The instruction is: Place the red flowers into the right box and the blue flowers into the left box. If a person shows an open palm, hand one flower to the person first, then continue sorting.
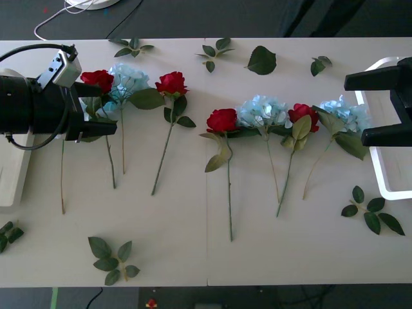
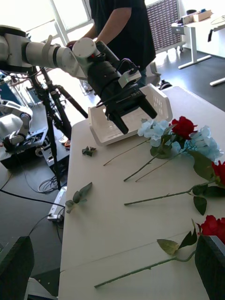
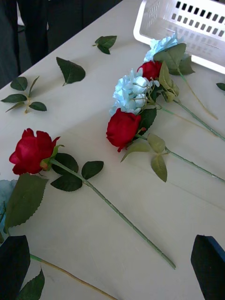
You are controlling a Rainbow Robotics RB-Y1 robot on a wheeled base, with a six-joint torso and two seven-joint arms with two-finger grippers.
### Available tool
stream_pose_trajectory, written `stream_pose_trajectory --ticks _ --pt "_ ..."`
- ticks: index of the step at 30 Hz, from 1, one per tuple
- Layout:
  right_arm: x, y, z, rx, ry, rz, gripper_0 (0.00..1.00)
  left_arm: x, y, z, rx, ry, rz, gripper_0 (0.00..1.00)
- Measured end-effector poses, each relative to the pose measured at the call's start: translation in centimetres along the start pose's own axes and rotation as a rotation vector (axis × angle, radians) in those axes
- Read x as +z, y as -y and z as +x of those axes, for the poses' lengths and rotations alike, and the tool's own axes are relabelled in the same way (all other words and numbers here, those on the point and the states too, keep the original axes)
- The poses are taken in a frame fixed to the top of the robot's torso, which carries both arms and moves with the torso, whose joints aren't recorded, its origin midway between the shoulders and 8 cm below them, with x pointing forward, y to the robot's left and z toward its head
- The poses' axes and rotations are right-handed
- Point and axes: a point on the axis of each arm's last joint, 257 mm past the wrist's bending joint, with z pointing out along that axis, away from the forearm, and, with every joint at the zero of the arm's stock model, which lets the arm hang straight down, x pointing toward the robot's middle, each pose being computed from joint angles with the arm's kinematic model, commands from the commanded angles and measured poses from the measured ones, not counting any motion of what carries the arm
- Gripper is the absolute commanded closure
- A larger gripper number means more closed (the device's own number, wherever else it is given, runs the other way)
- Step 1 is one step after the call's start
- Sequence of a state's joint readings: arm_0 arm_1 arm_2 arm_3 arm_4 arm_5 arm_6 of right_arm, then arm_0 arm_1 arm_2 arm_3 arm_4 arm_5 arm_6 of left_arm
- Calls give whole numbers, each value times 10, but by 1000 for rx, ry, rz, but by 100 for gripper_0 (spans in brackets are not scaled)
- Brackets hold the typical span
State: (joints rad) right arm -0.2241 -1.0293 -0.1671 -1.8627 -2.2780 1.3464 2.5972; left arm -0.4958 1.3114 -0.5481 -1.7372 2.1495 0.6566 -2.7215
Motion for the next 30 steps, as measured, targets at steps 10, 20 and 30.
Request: stream_pose_trajectory --ticks 10,20,30 --pt "5 9 9 76 54 80 0 21 27 51 -234 15 47 0" --pt "-11 68 77 583 -178 445 0 -7 -4 35 -67 -66 24 0" --pt "-70 99 147 1032 -295 896 0 -88 -51 61 -514 -332 -148 0"
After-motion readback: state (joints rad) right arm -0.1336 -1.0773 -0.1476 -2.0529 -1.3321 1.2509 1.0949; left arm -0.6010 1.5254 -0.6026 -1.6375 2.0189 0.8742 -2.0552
